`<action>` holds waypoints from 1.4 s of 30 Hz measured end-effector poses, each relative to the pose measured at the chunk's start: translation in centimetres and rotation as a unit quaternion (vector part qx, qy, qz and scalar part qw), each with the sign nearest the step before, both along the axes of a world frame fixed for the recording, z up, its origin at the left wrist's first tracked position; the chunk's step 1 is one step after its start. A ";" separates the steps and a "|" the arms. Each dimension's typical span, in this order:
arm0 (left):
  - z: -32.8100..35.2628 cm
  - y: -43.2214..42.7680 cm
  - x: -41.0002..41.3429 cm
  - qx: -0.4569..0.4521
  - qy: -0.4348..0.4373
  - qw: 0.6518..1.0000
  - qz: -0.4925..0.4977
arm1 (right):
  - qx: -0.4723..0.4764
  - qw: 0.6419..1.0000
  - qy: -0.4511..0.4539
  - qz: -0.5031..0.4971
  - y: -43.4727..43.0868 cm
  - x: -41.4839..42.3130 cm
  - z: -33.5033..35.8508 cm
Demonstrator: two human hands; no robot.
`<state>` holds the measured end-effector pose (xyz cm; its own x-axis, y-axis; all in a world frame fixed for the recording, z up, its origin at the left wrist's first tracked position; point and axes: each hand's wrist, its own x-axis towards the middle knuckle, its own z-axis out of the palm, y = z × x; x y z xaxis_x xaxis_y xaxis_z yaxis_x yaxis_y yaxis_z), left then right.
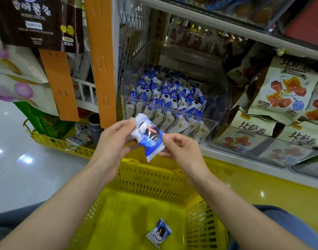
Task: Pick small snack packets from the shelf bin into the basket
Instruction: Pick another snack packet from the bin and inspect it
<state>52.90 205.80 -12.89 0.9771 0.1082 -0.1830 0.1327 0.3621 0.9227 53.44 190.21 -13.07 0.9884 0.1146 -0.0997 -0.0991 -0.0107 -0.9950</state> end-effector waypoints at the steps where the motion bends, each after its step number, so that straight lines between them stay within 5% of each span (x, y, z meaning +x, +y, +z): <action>1: 0.1 0.0 0.0 -0.002 0.002 1.000 -0.029 | 0.026 0.999 0.017 -0.013 -0.2 0.0 0.0; 7: 0.1 -0.6 -0.7 0.109 0.009 0.992 -0.061 | 0.001 0.998 0.048 0.051 0.0 -0.5 0.0; 12: 0.8 0.2 -0.8 0.248 -0.079 0.958 -0.119 | -0.116 0.989 -0.061 0.069 0.6 -0.9 0.7; 18: 1.3 1.0 -0.6 0.237 -0.062 0.963 -0.109 | -0.057 0.994 -0.079 0.051 0.7 -0.3 2.3; 24: 2.3 2.3 0.3 0.161 -0.064 0.984 -0.036 | -0.112 0.978 -0.176 -0.001 1.1 5.0 5.7; 27: 2.6 2.8 0.9 0.113 -0.050 0.992 0.000 | -0.208 0.952 -0.211 -0.076 0.8 10.8 6.6; 32: 3.2 3.3 1.9 0.071 -0.054 0.996 0.023 | -0.450 0.874 -0.175 -0.054 0.6 18.4 5.6; 42: 3.1 3.3 2.9 0.056 -0.054 0.997 0.013 | -0.604 0.794 -0.072 0.006 0.8 23.7 4.2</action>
